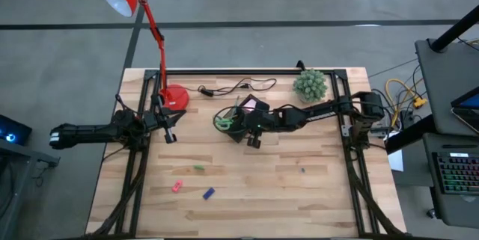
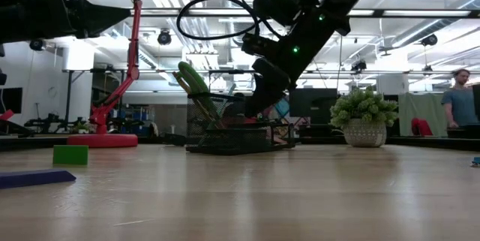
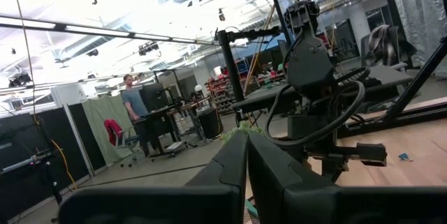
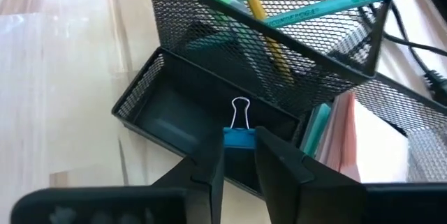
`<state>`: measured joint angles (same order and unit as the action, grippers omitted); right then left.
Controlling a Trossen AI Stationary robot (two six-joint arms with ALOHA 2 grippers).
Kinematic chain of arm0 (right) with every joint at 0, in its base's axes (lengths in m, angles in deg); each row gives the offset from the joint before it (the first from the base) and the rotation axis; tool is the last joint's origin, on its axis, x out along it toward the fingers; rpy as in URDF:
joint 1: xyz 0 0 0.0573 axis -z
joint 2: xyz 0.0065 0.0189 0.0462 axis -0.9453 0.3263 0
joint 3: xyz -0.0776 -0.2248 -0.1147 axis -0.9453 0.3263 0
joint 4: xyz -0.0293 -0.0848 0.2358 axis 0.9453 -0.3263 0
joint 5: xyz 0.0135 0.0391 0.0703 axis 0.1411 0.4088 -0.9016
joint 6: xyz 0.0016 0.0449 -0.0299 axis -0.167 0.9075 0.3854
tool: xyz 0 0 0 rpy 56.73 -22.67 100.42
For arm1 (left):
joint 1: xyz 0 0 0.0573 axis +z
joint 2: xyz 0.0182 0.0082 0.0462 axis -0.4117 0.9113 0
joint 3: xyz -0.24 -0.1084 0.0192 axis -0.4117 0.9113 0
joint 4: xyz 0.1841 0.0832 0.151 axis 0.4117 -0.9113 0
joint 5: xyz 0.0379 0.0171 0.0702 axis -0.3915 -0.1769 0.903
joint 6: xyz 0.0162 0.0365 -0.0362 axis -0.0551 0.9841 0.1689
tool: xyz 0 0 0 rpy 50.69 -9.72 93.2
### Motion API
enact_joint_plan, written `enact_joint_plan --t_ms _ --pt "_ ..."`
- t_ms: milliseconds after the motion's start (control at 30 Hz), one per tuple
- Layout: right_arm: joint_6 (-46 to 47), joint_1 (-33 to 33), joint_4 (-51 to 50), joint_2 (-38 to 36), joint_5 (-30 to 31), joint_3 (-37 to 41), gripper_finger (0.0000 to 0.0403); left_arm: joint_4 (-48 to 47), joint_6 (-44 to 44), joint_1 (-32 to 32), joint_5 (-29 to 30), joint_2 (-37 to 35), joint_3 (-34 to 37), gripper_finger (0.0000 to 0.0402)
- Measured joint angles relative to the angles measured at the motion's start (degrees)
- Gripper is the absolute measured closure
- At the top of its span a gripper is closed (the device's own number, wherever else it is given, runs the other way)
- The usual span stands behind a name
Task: Pick and place office supplies into organizer
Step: Put the left blue binder clip into the black desk organizer, then put the blue binder clip into the black desk organizer
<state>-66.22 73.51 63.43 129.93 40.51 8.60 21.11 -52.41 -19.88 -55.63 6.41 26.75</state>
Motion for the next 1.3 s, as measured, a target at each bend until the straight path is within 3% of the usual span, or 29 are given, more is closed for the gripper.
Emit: enact_joint_plan --t_ms 567,733,867,1000,1167,1300 --pt "0.70 0.02 -1.75 0.00 -0.47 -1.64 0.0305 0.00 0.00 0.01 0.00 0.00 -0.01 0.0402" --pt "6.42 -1.06 -15.52 -0.11 -0.53 -8.12 0.0312 0.00 -0.01 0.02 0.00 0.00 -0.02 0.0402" --pt "12.54 -3.04 -32.10 -0.11 -4.57 -14.25 0.0305 0.00 -0.02 0.00 0.00 0.00 -0.02 0.0402" --pt "20.05 -6.16 -43.43 -0.11 -6.85 -17.46 0.0273 0.00 -0.02 0.02 0.00 -0.02 -0.02 0.0402" --pt "27.92 -11.94 -51.00 -0.11 -11.93 -18.23 0.0228 0.00 -0.02 0.01 0.00 -0.01 -0.02 0.0402" --pt "33.69 -17.56 -56.40 -0.11 -12.35 -16.96 0.0200 0.00 -0.02 0.01 0.00 -0.02 -0.01 0.0402"
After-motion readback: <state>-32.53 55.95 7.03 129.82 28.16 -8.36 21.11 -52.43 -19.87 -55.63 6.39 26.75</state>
